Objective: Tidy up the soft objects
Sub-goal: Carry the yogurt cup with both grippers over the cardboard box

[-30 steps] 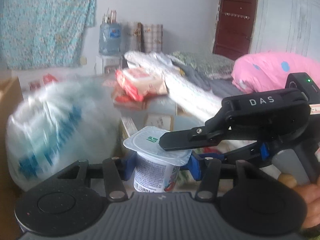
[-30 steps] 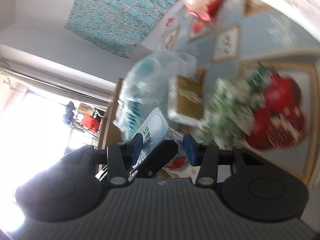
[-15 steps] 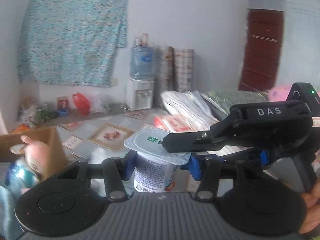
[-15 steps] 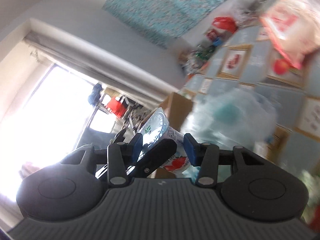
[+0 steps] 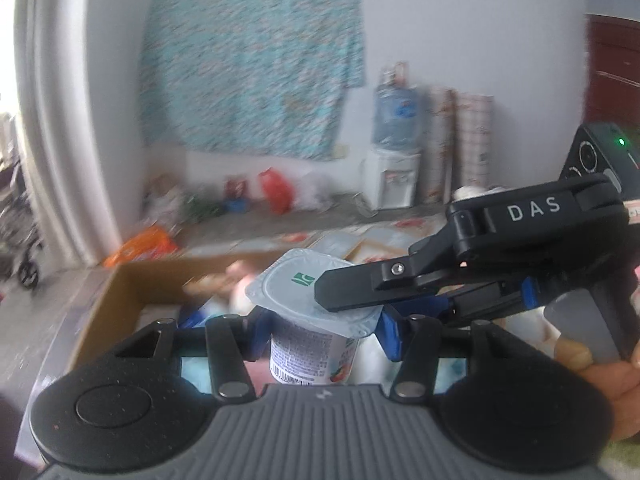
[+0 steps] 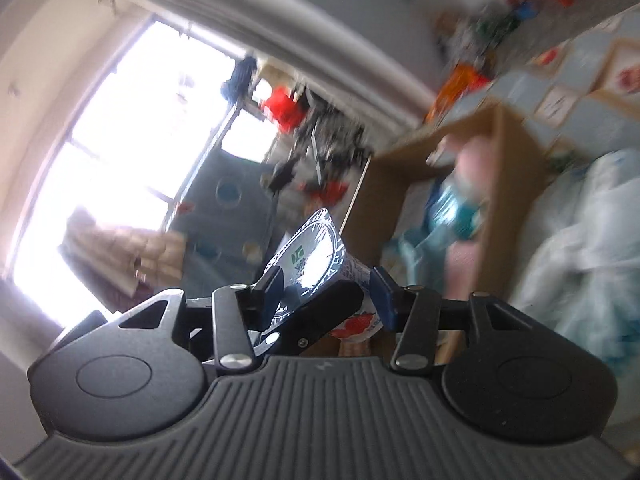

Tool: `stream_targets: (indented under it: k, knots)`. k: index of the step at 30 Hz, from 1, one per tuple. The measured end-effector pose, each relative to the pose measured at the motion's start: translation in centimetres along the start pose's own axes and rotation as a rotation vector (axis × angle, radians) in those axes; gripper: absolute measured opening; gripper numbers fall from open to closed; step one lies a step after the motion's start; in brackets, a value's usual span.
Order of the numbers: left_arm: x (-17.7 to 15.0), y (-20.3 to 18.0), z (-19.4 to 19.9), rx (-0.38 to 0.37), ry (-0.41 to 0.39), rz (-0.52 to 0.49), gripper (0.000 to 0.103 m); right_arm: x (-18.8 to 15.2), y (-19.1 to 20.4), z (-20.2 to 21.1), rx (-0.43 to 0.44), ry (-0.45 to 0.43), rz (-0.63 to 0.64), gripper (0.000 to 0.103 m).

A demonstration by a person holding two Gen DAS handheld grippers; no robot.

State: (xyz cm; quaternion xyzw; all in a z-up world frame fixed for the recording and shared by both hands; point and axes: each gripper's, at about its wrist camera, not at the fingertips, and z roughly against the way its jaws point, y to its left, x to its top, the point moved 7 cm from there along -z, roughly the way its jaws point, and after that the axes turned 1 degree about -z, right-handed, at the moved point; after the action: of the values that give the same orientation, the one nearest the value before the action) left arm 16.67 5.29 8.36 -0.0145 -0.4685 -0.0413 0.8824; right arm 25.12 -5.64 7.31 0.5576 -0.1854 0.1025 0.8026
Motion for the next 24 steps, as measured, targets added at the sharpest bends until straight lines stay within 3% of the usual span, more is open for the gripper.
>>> stream_targets:
  k: [10,20,24]
  knots:
    - [-7.5,10.6,-1.7,0.012,0.214,0.230,0.054,-5.7,0.5,-12.6,-0.099,0.307,-0.005,0.051]
    - [-12.8,15.4,-2.7,0.108,0.300,0.212,0.055,-7.2,-1.8,-20.9,-0.135,0.442,-0.066,0.052]
    - [-14.0,16.4,-4.2,0.123,0.357,0.215,0.066,-8.1,-3.6,-22.7,-0.173,0.492,-0.113,0.052]
